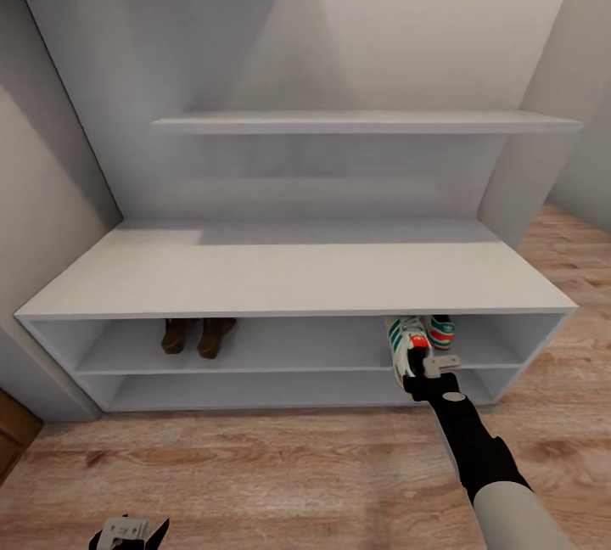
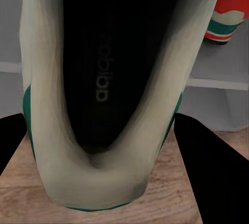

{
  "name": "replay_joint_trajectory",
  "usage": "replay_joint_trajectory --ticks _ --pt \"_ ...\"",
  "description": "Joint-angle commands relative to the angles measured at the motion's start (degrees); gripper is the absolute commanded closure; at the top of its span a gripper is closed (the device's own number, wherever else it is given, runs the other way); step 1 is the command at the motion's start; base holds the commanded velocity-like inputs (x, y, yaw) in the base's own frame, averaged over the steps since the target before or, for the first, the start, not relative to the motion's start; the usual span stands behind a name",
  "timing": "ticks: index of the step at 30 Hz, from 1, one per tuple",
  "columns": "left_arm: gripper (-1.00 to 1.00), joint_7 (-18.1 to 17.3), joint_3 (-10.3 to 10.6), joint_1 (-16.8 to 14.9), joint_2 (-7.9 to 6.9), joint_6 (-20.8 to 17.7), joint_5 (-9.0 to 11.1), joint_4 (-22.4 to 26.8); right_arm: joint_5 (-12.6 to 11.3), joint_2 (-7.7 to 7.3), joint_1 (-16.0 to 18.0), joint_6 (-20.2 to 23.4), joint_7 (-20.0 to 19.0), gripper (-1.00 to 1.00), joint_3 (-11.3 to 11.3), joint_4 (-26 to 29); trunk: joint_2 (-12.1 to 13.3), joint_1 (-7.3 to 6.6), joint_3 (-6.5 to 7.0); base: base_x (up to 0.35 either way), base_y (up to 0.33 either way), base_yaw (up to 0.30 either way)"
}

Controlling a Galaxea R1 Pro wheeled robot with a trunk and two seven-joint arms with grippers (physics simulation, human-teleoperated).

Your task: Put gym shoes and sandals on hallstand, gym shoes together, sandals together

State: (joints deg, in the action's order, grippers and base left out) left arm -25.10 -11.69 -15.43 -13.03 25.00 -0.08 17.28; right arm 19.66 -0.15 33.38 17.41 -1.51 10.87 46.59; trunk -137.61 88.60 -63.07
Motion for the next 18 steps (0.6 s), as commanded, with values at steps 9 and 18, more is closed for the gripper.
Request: replay_joint_trajectory --ticks 9,18 --pt "-1.00 -0.6 -0.3 0.0 0.01 0.0 0.0 0.0 0.4 -0.02 0.0 0.3 -0.2 1.00 0.1 0.0 0.0 0.00 -0.05 0.017 -0.007 0.000" --pt "-1.00 -0.7 -0.2 0.0 -0.03 0.0 0.0 0.0 0.4 -0.03 0.0 0.4 -0.2 1.00 0.2 0.1 -2.8 1.54 -1.80 0.000 0.000 0.000"
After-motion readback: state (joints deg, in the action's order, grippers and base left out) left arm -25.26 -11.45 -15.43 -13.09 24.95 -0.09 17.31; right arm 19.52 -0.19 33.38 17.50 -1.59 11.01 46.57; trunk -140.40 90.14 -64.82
